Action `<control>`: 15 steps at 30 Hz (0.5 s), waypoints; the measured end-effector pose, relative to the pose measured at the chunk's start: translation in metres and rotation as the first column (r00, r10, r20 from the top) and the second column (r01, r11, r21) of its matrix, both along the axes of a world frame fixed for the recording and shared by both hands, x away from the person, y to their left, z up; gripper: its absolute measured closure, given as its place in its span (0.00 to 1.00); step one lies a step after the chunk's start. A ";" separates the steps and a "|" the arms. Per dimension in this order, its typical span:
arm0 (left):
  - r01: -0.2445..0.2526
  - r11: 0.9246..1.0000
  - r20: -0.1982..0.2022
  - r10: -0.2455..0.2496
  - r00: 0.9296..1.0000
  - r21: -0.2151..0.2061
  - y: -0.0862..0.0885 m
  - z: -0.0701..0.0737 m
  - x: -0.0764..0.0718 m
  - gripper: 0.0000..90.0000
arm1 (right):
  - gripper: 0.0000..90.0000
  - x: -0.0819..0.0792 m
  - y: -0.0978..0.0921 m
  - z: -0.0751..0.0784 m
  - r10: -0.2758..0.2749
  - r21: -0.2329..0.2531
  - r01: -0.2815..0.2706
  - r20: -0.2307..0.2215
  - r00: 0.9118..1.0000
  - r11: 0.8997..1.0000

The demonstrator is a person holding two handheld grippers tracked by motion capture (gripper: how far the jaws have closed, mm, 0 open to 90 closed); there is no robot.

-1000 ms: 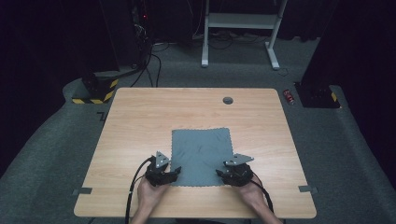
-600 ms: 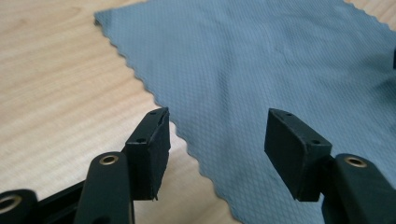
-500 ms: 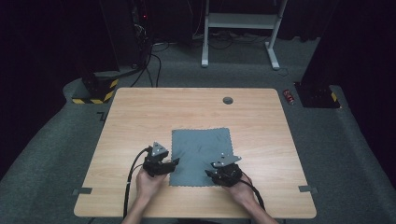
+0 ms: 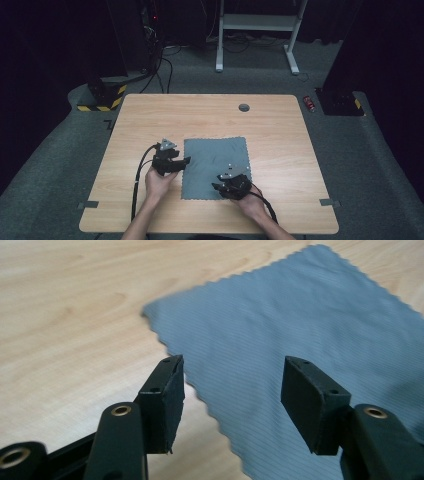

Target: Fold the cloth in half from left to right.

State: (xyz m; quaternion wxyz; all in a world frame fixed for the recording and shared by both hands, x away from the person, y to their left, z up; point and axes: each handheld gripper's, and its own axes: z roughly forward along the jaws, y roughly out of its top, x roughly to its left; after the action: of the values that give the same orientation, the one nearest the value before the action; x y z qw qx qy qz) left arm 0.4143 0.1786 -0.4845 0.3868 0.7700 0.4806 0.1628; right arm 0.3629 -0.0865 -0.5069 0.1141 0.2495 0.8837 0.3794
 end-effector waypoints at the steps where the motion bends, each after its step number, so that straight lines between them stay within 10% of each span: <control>1: -0.001 1.000 -0.003 0.001 1.000 -0.006 0.001 0.002 0.003 0.49 | 0.69 0.000 0.002 0.000 0.007 0.001 -0.007 0.001 1.000 1.000; 15: -0.098 0.995 -0.052 0.098 0.994 0.009 0.011 0.001 0.048 0.49 | 0.72 -0.008 0.051 -0.003 0.127 0.019 -0.127 -0.011 0.992 0.992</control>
State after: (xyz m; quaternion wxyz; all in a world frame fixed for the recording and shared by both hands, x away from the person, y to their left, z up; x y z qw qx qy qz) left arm 0.4624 0.1899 -0.4839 0.3633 0.7507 0.5272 0.1630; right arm 0.3553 -0.0352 -0.5094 0.0822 0.1961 0.8949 0.3923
